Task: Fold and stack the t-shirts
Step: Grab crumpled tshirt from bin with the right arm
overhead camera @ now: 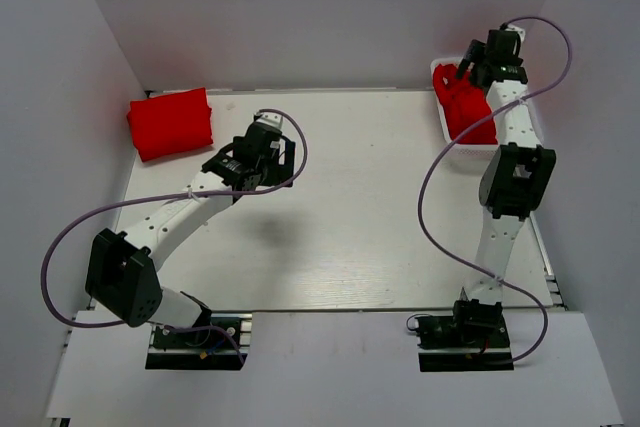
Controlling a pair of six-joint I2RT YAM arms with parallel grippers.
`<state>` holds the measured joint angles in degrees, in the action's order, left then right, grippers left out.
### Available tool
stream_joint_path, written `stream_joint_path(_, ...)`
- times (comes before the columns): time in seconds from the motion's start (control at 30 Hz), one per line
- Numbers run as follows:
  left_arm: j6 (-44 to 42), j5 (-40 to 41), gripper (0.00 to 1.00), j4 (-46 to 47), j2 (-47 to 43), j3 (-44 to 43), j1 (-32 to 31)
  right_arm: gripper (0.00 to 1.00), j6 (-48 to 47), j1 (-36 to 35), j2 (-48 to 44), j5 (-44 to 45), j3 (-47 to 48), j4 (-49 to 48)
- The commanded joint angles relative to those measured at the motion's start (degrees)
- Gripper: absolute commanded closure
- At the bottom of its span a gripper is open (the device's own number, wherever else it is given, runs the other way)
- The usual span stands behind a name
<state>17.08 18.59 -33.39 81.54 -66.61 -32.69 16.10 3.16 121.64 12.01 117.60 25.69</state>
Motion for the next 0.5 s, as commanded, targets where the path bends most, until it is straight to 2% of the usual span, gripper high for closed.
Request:
stream_joint_path(0.0, -1.9, 1.4, 0.0, 2.1, -1.2, -2.0, 0.3, 0.1, -3.2, 2.8, 13.1, 4.0, 14.4, 7.9)
stream_joint_path(0.1, -2.5, 0.8, 0.0, 2.1, -0.1, -2.7, 0.3, 0.1, -3.9, 4.2, 18.1, 3.0, 13.8, 1.0)
stream_joint_path(0.2, -3.1, 1.4, 0.0, 1.6, 2.0, -4.3, 0.3, 0.1, -0.8, 5.6, 21.0, 1.8, 10.9, -5.4)
stream_joint_path(0.3, -3.8, 0.7, 0.0, 0.3, 3.7, -6.5, 0.3, 0.1, 1.2, 7.1, 24.4, -0.7, 13.2, -6.5)
stream_joint_path(0.33, -3.8, 0.7, 0.0, -0.5, 4.3, -7.0, 0.3, 0.23, 2.2, 7.1, 24.4, -2.9, 13.1, -7.0)
stream_joint_path(0.43, -3.8, 0.0, 0.0, -1.1, 4.3, -7.7, 0.3, 0.96, 1.1, 7.1, 21.1, -4.5, 9.5, -13.1)
stream_joint_path(0.47, -3.8, 0.0, 0.0, -1.1, 3.7, -7.7, 0.3, 1.0, 0.3, 7.0, 20.0, -5.1, 8.6, -14.3)
